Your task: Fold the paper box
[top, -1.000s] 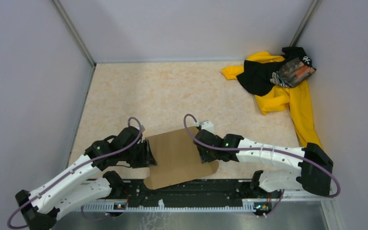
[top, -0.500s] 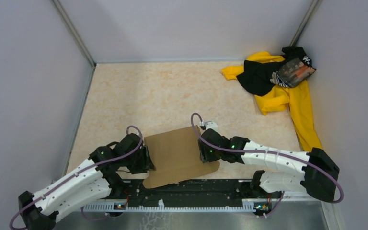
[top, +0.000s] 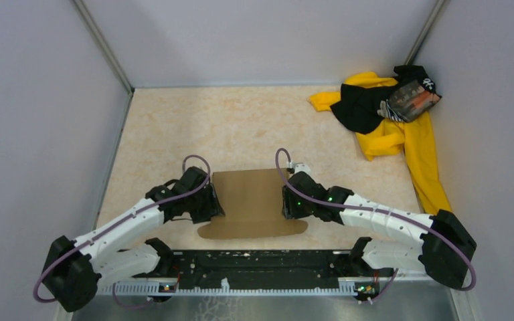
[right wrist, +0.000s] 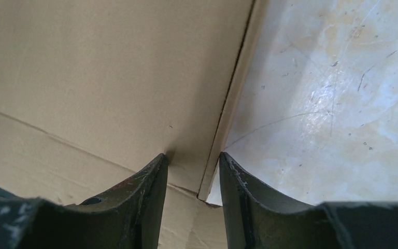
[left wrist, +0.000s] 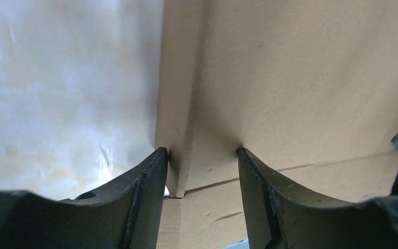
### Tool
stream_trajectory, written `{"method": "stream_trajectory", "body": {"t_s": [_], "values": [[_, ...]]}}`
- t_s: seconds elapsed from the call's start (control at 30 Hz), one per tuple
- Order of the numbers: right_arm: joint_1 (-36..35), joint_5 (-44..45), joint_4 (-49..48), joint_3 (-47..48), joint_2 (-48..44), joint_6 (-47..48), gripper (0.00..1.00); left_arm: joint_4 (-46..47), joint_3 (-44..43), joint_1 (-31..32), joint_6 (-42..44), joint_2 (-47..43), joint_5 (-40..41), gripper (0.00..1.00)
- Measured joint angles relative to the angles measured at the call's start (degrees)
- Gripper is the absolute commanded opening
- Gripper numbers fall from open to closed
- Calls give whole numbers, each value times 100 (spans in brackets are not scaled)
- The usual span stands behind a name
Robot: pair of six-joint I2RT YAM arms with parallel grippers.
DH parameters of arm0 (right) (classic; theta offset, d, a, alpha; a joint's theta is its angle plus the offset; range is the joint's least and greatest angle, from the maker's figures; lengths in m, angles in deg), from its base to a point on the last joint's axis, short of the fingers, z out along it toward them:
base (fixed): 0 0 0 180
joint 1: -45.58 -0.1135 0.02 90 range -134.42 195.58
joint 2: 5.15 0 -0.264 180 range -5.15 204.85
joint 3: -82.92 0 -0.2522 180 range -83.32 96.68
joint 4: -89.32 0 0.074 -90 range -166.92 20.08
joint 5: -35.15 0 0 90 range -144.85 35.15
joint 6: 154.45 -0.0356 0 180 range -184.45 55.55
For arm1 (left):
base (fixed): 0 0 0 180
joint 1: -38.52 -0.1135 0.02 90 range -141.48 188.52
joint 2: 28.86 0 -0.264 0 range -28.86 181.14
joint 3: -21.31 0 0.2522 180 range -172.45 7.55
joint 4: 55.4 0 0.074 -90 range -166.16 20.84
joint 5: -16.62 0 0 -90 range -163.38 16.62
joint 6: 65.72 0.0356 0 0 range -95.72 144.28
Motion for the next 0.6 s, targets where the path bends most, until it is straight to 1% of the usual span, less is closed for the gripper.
{"method": "stream_trajectory", "body": {"t_s": [0.13,0.23,0.5,0.6], "values": [[90,2,-50,-2,7,4,40,527,-306,-656,435,656,-118,58],[136,2,-142,-39,4,-4,40,866,-577,-970,802,1161,-177,58],[170,-22,-122,-48,-17,0,40,1622,-1762,-1338,1572,2809,-431,58],[170,-111,-125,-48,-17,22,40,1829,-1971,-1436,1711,3053,-459,58]]}}
